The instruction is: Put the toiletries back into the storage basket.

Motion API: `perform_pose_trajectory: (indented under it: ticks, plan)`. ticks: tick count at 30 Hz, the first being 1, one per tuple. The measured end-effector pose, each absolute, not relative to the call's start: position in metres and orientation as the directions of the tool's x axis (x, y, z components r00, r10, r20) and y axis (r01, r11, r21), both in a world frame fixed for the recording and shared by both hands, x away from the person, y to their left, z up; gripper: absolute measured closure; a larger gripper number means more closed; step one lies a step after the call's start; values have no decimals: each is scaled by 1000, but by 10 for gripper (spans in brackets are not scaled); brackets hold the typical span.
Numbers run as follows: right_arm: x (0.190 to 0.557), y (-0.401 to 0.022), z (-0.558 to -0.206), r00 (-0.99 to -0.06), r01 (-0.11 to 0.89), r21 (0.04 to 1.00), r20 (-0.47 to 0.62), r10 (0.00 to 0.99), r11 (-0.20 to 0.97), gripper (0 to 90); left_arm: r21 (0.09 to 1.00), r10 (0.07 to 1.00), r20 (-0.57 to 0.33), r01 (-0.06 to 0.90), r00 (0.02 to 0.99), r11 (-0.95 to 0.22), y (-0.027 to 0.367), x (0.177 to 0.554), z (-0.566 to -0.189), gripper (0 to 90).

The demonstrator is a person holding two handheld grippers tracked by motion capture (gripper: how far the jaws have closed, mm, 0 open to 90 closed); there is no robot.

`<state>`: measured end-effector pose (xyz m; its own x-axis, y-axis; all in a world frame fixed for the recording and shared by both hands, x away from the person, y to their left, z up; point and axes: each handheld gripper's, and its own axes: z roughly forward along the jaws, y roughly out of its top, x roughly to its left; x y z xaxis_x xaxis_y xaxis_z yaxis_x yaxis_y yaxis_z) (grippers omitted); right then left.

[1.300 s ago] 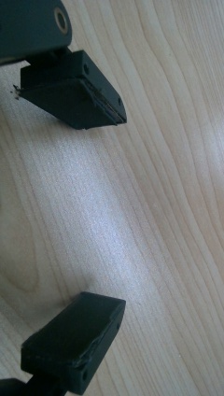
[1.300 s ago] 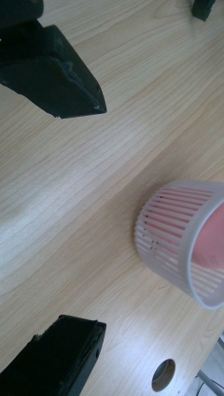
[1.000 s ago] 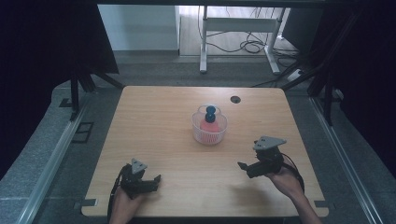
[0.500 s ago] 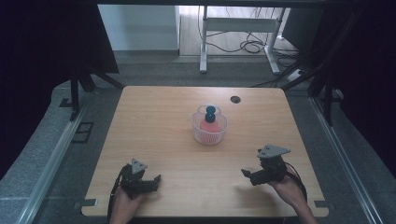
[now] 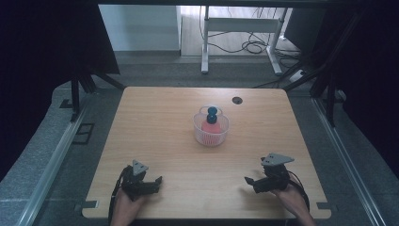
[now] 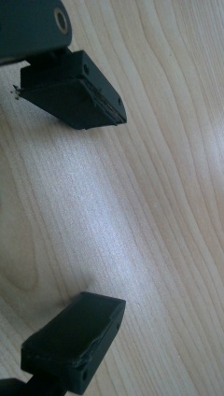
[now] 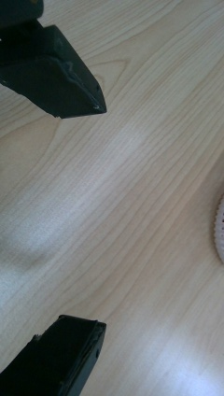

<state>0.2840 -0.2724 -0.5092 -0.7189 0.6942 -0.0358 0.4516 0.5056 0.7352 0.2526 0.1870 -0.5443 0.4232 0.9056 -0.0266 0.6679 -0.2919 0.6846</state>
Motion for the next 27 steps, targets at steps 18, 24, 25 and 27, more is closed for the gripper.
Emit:
perform_pose_trajectory:
  ticks: [18,24,25,27]
  plan:
    - [280,-277,-538,-715,492,719,13,699,490,0,685,907,-28,669,421,-289,187,252,-544,106]
    - [279,-276,-543,-721,492,702,-2,693,514,0,685,907,-28,669,420,-289,187,252,-544,106]
    - [279,-276,-543,-722,491,701,-4,692,516,0,685,907,-27,669,420,-289,187,252,-544,106]
    - [279,-276,-543,-723,493,700,-2,691,517,0,684,907,-28,670,419,-288,187,252,-544,105]
